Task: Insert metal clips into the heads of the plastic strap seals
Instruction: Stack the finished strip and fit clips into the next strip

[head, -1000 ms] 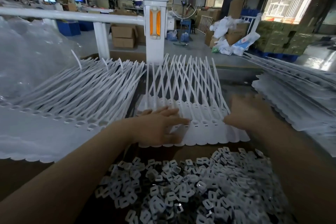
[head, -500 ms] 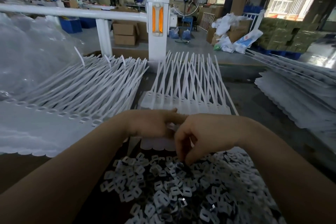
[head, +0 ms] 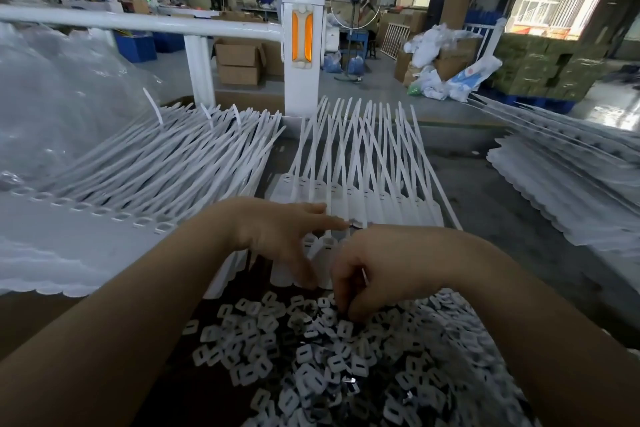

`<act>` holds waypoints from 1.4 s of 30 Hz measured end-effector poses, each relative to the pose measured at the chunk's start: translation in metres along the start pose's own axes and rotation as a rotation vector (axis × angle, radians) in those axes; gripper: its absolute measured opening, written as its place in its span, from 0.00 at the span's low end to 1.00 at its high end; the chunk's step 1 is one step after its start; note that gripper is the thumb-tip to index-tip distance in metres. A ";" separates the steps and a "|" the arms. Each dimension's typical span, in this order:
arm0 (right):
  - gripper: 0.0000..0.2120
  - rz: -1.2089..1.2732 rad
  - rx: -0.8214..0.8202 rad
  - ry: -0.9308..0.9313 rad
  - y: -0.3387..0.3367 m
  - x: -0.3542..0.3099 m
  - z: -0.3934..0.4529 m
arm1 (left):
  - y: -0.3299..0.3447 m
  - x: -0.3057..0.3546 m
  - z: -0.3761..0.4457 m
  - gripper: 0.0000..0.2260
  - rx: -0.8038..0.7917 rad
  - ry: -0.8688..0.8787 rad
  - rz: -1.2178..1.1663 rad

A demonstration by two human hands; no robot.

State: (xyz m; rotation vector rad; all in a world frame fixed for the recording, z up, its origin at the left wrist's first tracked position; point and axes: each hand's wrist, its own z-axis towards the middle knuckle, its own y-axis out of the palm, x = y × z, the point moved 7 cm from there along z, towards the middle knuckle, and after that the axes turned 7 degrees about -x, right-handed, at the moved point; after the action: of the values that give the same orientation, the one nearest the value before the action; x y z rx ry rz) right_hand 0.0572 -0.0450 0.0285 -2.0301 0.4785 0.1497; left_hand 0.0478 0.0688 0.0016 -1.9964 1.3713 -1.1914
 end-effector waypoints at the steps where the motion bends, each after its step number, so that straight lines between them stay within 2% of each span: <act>1: 0.03 0.024 0.010 -0.001 -0.002 0.001 -0.001 | 0.000 0.000 -0.001 0.47 -0.007 -0.006 0.024; 3: 0.01 0.097 0.057 -0.004 -0.007 0.005 -0.003 | -0.001 0.002 -0.004 0.47 -0.020 0.000 0.028; 6: 0.01 0.249 0.212 0.003 -0.022 0.014 -0.007 | -0.011 0.009 -0.014 0.39 0.036 0.055 -0.065; 10: 0.02 0.557 0.426 0.066 -0.032 0.036 -0.013 | -0.032 0.012 -0.029 0.19 0.214 0.131 -0.190; 12: 0.03 0.667 0.484 0.107 -0.032 0.045 -0.014 | -0.037 0.014 -0.031 0.09 0.231 0.185 -0.339; 14: 0.03 0.764 0.513 0.112 -0.032 0.049 -0.013 | -0.040 0.015 -0.032 0.04 0.267 0.199 -0.430; 21: 0.02 0.915 0.531 0.068 -0.032 0.054 -0.008 | -0.044 0.013 -0.028 0.04 0.312 0.159 -0.485; 33: 0.03 0.950 0.529 0.035 -0.027 0.051 -0.003 | -0.037 0.016 -0.025 0.04 0.288 0.149 -0.498; 36: 0.03 0.851 0.533 0.081 -0.022 0.052 0.002 | -0.039 0.012 -0.026 0.04 0.322 0.114 -0.474; 38: 0.06 0.659 0.536 0.177 -0.018 0.055 0.005 | -0.042 0.001 -0.028 0.03 0.382 0.044 -0.486; 40: 0.05 0.479 0.493 0.220 -0.014 0.053 0.008 | -0.042 -0.014 -0.028 0.03 0.402 -0.050 -0.487; 42: 0.03 0.433 0.443 0.209 -0.013 0.052 0.009 | -0.039 -0.024 -0.027 0.04 0.385 -0.120 -0.471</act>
State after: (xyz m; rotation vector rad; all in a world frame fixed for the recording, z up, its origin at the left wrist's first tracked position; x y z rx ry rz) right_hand 0.1104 -0.0457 0.0192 -1.4932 0.9893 0.0826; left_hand 0.0424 0.1098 0.0356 -2.1121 0.5655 -1.3769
